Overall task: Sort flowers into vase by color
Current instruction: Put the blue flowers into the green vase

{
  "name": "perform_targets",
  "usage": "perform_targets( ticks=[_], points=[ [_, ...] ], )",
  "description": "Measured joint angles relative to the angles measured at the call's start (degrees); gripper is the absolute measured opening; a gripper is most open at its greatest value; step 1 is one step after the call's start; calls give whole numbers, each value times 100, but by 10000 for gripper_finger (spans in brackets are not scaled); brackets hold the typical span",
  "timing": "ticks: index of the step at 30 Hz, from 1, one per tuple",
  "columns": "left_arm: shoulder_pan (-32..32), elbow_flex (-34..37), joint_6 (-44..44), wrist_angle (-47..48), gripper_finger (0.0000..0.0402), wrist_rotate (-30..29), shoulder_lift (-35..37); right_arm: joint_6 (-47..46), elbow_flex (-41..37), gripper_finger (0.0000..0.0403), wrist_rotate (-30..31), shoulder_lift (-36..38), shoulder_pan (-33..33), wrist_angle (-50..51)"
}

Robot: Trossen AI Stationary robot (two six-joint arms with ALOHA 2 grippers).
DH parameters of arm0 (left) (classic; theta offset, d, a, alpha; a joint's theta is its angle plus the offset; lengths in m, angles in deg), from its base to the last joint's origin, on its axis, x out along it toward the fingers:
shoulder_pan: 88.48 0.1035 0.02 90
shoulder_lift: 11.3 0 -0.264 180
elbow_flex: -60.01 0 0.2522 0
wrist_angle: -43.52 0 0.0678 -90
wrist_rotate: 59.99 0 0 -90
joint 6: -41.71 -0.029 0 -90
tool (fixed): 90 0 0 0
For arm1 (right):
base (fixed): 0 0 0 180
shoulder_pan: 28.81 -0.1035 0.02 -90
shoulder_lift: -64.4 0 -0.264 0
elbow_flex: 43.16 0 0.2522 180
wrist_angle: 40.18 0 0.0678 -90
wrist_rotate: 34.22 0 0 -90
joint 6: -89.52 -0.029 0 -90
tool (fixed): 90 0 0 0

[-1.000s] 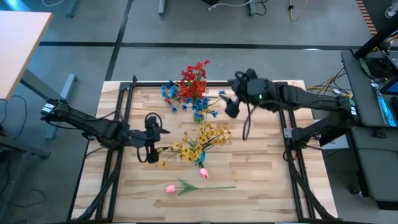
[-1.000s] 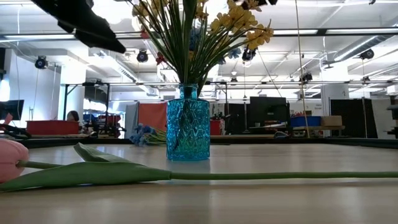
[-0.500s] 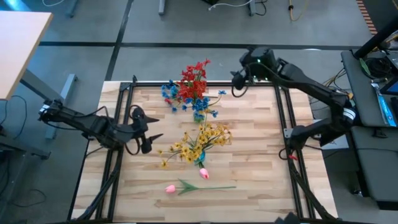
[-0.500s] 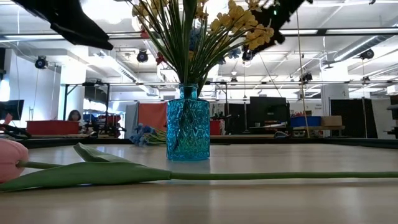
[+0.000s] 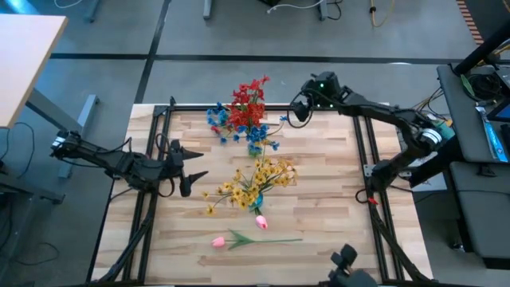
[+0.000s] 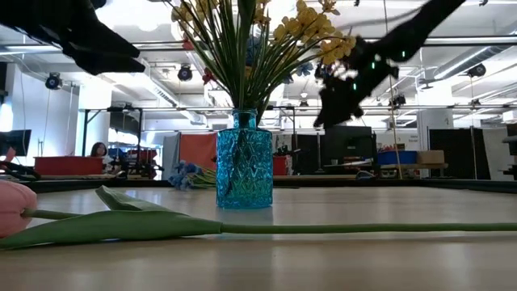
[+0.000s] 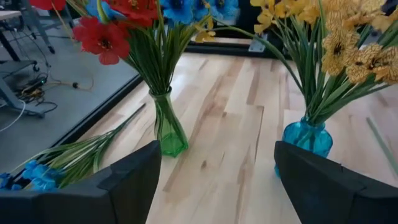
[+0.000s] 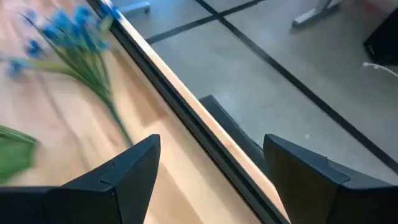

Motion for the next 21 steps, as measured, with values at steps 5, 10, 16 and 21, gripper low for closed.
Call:
perform_targets(
  ticks=[5,10,16,21],
  points=[
    [0,187,-1,-257,295,-3,133,21,-620,260,-855,-561,295,-1083],
    [2,245,-96,-328,295,-111,161,153,-799,246,-1497,-1258,269,-1872],
    [9,244,-192,-425,295,-298,161,323,-379,235,-1495,-2067,77,-1951],
    [9,245,-91,-458,295,-303,161,354,-61,236,-1918,-2366,42,-1933]
  ],
)
